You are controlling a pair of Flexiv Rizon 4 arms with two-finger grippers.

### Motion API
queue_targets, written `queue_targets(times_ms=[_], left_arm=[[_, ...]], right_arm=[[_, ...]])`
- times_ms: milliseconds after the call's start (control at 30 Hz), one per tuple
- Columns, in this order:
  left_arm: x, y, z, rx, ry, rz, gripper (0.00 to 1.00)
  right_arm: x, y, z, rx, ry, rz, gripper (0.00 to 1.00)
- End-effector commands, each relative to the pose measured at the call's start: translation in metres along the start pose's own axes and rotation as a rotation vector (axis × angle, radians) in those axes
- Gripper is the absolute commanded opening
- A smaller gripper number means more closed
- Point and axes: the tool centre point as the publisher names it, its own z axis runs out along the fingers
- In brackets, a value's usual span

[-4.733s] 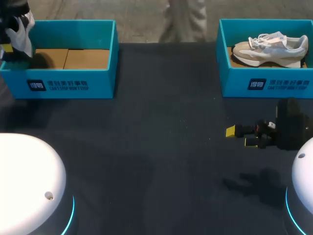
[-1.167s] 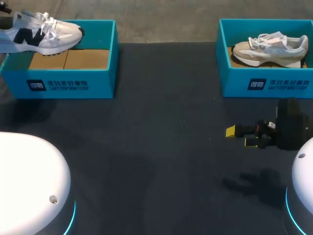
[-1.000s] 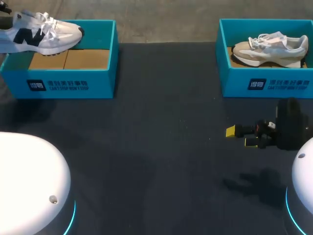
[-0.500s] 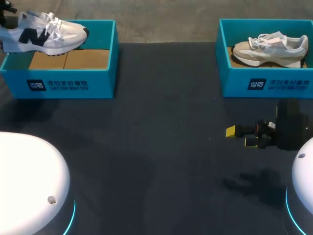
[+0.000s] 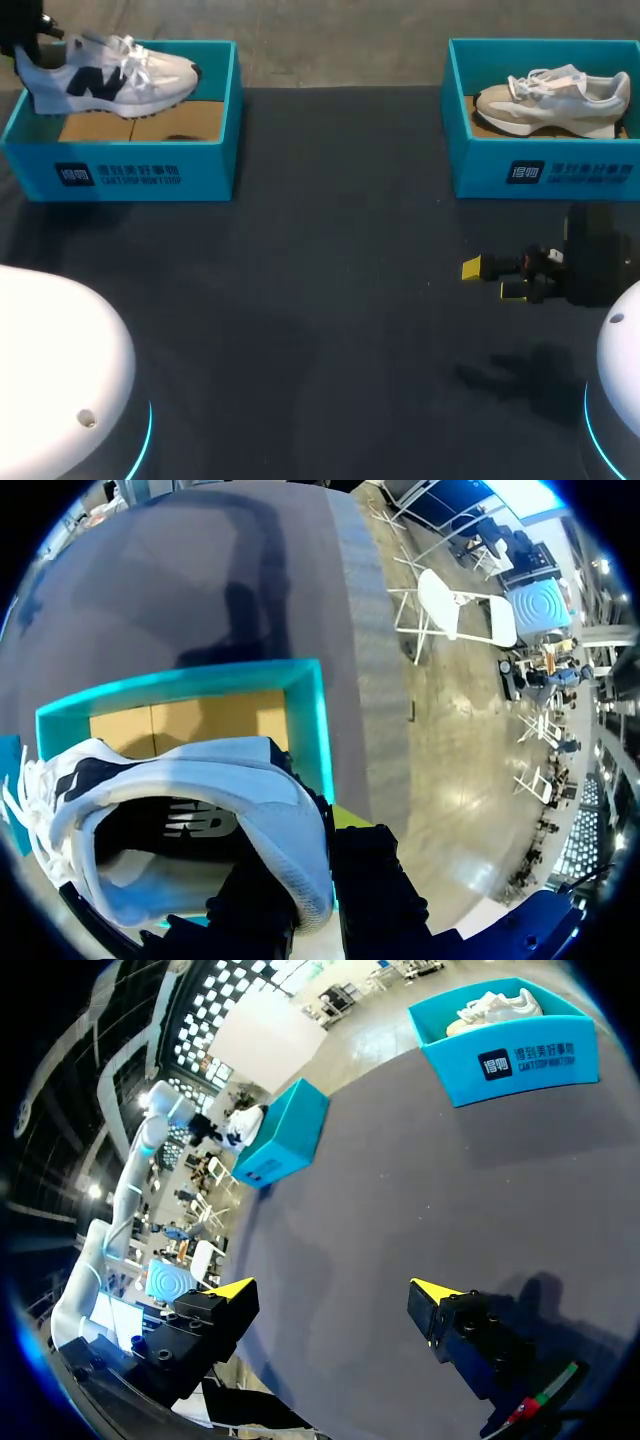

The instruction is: Take the shoe out of the shoebox, open the shoe tongue, remove and reinsert the insole, then place the shoe into the shoebox

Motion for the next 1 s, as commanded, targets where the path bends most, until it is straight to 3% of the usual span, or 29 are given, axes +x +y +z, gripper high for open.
queue_targets(times_ms=[33,233,1000], left_arm=[[-0.006,0.022,0.017,0.037,0.004,-0.005,0.00],[-0.015,0.031,0.036,0.043,0.012,-0.016,0.00],[-0.041,0.032,0.088,0.035,0.044,0.004,0.00]], right_arm=[[0.001,-0.002,-0.003,-0.002,0.000,0.000,1.00],[0.001,-0.002,-0.003,-0.002,0.000,0.000,1.00],[0.001,-0.002,-0.003,-0.002,0.000,0.000,1.00]])
